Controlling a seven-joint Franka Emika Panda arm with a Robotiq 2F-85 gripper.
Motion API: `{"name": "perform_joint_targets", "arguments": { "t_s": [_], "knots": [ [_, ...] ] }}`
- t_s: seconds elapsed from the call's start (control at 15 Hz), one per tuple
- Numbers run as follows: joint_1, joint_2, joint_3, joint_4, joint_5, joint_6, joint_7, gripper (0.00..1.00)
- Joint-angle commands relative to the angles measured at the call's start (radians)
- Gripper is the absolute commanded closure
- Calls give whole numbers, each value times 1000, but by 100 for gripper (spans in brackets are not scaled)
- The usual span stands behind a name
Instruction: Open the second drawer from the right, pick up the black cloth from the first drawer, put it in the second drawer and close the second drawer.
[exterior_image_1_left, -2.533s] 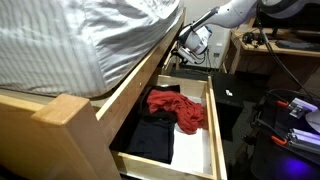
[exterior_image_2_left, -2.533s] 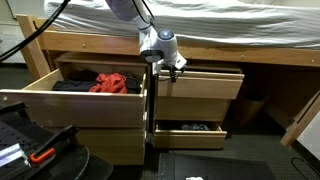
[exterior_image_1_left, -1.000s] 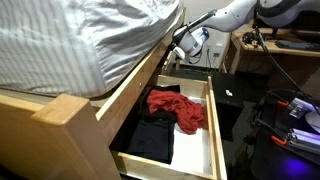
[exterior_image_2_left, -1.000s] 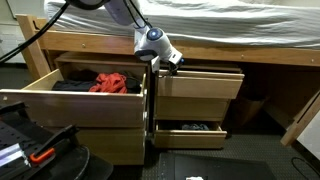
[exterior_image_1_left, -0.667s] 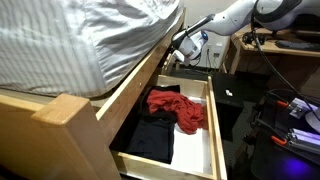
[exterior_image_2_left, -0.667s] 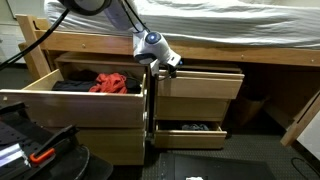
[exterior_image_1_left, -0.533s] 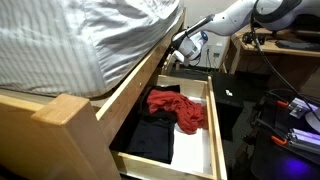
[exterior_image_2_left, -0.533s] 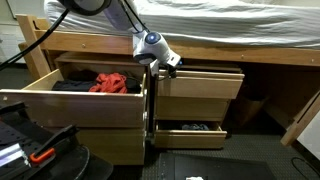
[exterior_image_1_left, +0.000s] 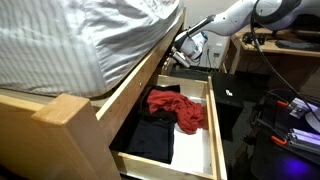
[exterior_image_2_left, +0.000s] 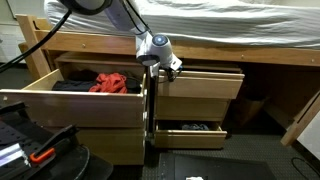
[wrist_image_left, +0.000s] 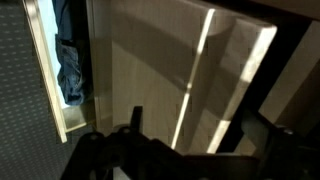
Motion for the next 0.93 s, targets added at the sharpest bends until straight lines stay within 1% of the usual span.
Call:
{"name": "perform_joint_targets", "arguments": {
  "t_s": [0.0,0.07,0.13,0.2,0.27,0.4,0.47,0.53,0.6,0.67,0.8,0.87],
  "knots": [
    [-7,11,-93,49,-47,-220,154,0],
    [16,3,-147,56,-49,-252,235,0],
    [0,-6,-68,43,-28,-184,130,0],
    [7,-9,-95,51,-30,-219,171,0],
    [11,-11,-111,53,-31,-231,192,0],
    [14,-9,-127,53,-31,-234,207,0],
    [34,-44,-196,-12,-33,-230,270,0],
    [69,-66,-270,-53,-42,-219,338,0],
    [95,-101,-332,-103,-44,-235,399,0],
    [128,-104,-388,-111,-48,-237,447,0],
    [169,-164,-487,-220,-44,-233,478,0],
    [209,-180,-543,-255,-50,-250,518,0]
  ]
}}
